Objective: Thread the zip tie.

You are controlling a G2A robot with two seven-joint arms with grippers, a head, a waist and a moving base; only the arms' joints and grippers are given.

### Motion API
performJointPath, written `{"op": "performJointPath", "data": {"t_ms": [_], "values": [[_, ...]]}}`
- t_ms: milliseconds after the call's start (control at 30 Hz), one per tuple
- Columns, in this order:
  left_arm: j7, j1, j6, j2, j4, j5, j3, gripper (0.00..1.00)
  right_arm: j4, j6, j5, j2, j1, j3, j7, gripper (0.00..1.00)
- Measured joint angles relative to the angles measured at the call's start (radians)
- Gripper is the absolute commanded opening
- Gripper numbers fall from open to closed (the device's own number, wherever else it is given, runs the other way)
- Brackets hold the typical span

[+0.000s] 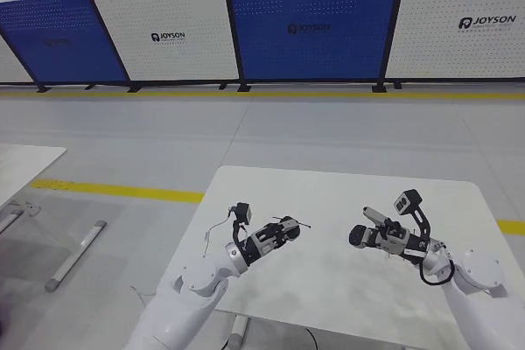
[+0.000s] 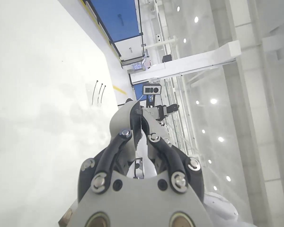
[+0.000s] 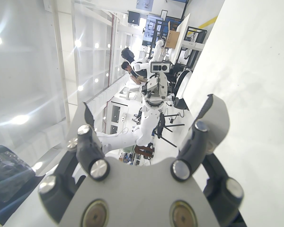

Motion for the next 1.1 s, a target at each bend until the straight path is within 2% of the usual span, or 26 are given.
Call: {"op": "performJointPath", "data": {"t_ms": [100,200,233,333,433,533,800,933,1033,1100], "values": [[0.005,-0.003,0.0,0.0,-0.006,0.001,0.002,0.0,0.0,0.0,0.0,0.0,0.0,0.0,0.0,1.0],[0.0,-0.006,-0.021,-0.001,-0.05,-0.03,-0.003,0.0,0.0,0.0,0.0,0.0,0.0,0.0,0.0,1.0],[-0.013,-0.001,-0.037,0.0,-0.077,-0.051,-0.011,0.0,0.0,0.0,0.0,0.0,0.0,0.0,0.0,1.0],[-0.069,0.026,-0.08,0.004,-0.153,-0.121,-0.036,0.0,0.0,0.0,0.0,0.0,0.0,0.0,0.0,1.0],[-0.114,0.057,-0.115,0.009,-0.21,-0.17,-0.063,0.0,0.0,0.0,0.0,0.0,0.0,0.0,0.0,1.0],[-0.154,0.083,-0.124,0.014,-0.249,-0.198,-0.083,0.0,0.0,0.0,0.0,0.0,0.0,0.0,0.0,1.0],[-0.203,0.137,-0.143,0.023,-0.311,-0.238,-0.116,0.0,0.0,0.0,0.0,0.0,0.0,0.0,0.0,1.0],[-0.258,0.156,-0.144,0.028,-0.333,-0.28,-0.133,0.0,0.0,0.0,0.0,0.0,0.0,0.0,0.0,1.0],[-0.277,0.166,-0.148,0.031,-0.337,-0.286,-0.148,0.0,0.0,0.0,0.0,0.0,0.0,0.0,0.0,1.0],[-0.267,0.167,-0.148,0.032,-0.332,-0.276,-0.153,0.0,0.0,0.0,0.0,0.0,0.0,0.0,0.0,1.0]]}}
